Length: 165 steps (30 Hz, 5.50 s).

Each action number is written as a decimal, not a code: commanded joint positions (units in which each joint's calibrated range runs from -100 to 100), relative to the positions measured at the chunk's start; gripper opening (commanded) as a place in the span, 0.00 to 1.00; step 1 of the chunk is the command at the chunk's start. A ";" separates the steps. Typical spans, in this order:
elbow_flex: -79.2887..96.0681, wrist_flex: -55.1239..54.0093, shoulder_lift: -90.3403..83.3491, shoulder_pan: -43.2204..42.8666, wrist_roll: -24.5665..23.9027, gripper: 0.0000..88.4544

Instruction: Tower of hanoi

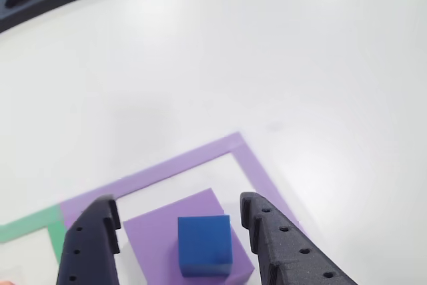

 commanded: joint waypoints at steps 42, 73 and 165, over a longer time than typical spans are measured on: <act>-31.37 86.21 -46.05 -32.52 0.00 0.31; 16.70 -1.04 -19.76 -39.23 0.00 0.44; -2.93 -51.30 44.66 -43.12 0.00 0.07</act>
